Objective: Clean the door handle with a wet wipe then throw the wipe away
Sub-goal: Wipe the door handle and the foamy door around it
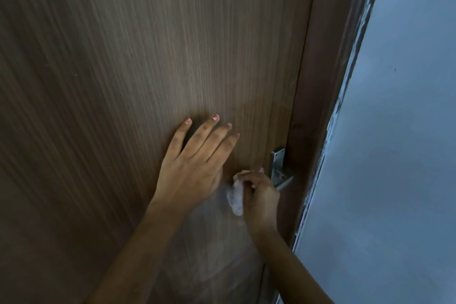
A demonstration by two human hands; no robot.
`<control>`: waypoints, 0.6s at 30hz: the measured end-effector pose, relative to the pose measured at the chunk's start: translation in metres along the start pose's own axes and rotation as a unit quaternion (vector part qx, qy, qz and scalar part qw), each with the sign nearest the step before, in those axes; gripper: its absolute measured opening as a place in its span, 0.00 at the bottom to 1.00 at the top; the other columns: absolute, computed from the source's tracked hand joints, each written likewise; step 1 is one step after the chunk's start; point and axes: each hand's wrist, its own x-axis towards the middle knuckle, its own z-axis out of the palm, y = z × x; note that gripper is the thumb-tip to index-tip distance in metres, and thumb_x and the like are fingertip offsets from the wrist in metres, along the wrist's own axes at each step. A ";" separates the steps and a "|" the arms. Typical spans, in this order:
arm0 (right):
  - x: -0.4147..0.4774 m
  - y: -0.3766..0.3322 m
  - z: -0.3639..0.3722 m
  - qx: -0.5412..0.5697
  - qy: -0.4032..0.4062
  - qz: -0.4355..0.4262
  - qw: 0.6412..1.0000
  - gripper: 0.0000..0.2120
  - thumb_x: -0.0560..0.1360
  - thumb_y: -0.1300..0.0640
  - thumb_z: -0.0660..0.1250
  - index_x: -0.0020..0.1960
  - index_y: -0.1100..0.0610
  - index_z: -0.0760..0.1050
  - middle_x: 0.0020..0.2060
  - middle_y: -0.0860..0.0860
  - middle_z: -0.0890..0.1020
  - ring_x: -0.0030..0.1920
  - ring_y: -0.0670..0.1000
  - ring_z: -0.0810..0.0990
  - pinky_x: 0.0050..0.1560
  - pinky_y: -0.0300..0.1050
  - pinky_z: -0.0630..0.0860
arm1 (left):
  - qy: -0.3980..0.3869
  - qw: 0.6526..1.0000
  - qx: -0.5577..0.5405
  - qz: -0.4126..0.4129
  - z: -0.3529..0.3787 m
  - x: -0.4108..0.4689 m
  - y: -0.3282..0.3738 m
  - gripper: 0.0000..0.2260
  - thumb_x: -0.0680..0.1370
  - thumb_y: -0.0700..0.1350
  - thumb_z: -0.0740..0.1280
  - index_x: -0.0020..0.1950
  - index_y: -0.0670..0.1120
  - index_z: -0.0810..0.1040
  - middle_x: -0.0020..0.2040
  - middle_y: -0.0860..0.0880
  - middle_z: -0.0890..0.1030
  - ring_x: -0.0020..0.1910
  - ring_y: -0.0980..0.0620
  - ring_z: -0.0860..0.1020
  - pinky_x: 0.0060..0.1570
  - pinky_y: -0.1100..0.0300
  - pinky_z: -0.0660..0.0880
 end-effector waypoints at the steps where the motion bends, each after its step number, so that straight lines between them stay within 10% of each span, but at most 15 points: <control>1: 0.011 0.003 -0.006 0.011 0.026 0.033 0.999 0.07 0.71 0.67 0.69 0.45 0.58 0.81 0.42 0.49 0.82 0.44 0.43 0.78 0.52 0.37 0.75 | 0.001 1.000 -0.004 0.000 -0.001 -0.001 0.000 0.18 0.78 0.43 0.59 0.67 0.47 0.77 0.66 0.48 0.77 0.71 0.47 0.68 0.71 0.44 0.59; 5: 0.046 0.006 -0.022 0.041 0.104 0.102 0.988 0.11 0.73 0.68 0.66 0.40 0.54 0.80 0.37 0.43 0.80 0.42 0.42 0.80 0.51 0.33 0.76 | -0.008 1.000 -0.003 0.014 -0.001 -0.007 -0.001 0.18 0.77 0.43 0.61 0.67 0.46 0.76 0.66 0.48 0.77 0.71 0.47 0.67 0.72 0.44 0.58; 11: 0.003 0.003 -0.003 -0.066 0.023 -0.051 0.996 0.07 0.69 0.70 0.68 0.39 0.59 0.80 0.38 0.52 0.83 0.39 0.44 0.81 0.44 0.25 0.73 | -0.015 1.000 0.017 0.011 0.001 -0.012 0.001 0.17 0.79 0.44 0.60 0.68 0.47 0.76 0.67 0.48 0.76 0.71 0.48 0.67 0.72 0.44 0.57; 18: 0.043 0.016 -0.030 -0.082 0.037 0.082 0.993 0.05 0.73 0.64 0.68 0.45 0.57 0.81 0.44 0.51 0.85 0.44 0.48 0.81 0.44 0.30 0.71 | -0.010 0.999 0.024 0.024 0.002 -0.016 0.001 0.17 0.78 0.44 0.63 0.68 0.46 0.75 0.66 0.48 0.77 0.70 0.48 0.68 0.71 0.44 0.59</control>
